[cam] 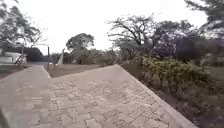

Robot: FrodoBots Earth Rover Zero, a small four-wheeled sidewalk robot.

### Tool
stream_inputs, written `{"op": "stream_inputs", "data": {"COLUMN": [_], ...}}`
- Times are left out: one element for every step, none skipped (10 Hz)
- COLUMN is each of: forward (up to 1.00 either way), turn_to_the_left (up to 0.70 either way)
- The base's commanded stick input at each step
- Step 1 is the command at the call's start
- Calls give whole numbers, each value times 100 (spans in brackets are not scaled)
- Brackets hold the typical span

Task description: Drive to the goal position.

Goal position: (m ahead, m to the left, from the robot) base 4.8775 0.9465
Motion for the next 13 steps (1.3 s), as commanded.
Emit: {"op": "stream_inputs", "data": {"forward": [70, 70, 70, 70, 70, 70, 70, 70, 70, 70, 70, 70, 70], "turn_to_the_left": [0, 0, 0, 0, 0, 0, 0, 0, 0, 0, 0, 0, 0]}}
